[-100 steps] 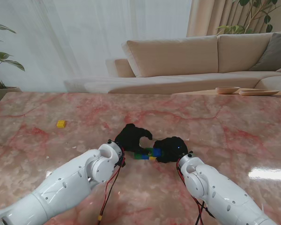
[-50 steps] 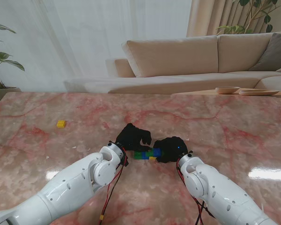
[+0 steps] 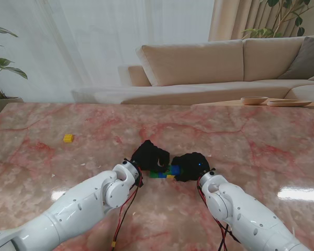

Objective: Build a two-level staggered structure with toy bricks

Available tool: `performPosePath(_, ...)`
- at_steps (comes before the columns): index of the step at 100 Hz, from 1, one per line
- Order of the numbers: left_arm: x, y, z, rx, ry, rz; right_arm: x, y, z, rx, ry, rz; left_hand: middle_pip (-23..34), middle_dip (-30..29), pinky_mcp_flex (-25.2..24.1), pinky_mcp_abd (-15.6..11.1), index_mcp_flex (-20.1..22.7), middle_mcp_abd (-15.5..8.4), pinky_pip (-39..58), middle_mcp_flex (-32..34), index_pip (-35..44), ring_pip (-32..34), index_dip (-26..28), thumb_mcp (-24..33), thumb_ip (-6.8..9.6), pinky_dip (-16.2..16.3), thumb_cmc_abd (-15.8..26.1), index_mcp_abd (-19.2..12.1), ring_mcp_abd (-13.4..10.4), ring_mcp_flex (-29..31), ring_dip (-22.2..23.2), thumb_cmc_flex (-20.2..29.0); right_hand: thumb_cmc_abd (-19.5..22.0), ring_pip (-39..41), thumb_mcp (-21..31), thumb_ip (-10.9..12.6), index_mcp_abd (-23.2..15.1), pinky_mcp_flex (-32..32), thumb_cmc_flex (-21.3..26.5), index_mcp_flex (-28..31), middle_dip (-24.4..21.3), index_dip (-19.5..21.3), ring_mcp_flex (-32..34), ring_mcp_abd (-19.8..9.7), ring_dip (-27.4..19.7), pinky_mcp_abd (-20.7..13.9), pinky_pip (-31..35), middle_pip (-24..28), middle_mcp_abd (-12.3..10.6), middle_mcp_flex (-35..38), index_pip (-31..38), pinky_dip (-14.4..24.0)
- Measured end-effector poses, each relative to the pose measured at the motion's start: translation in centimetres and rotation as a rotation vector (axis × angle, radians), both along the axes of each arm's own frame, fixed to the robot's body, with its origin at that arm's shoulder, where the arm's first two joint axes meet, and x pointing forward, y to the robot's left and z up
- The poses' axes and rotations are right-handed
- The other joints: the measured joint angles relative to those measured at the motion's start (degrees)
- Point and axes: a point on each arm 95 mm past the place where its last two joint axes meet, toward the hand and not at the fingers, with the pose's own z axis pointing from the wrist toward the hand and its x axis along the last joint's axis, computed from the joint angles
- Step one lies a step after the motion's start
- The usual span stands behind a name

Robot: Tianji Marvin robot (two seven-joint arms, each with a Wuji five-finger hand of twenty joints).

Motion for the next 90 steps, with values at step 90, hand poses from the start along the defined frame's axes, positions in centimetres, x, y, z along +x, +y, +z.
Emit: performPosePath(90, 0.31, -0.3, 0.32, 0.077, 0.015, -0.063, 0.02, -0.02, -0.02, -0.001, -0.002, 0.003, 0.82, 0.36, -0.11, 0.57, 1.24, 1.29, 0.06, 0.58, -0.01, 0.04, -2.89, 0.51, -1.07, -0.01, -0.1, -2.84, 0.0, -0.2, 0.12, -0.66, -0.16, 0.0, 0.05, 0.0, -0.12, 0.0, 0.0, 0.06, 0.0, 0.0, 0.0, 0.0, 0.0, 0.01, 0.0, 0.09, -0.04, 0.0, 0.0, 0.0)
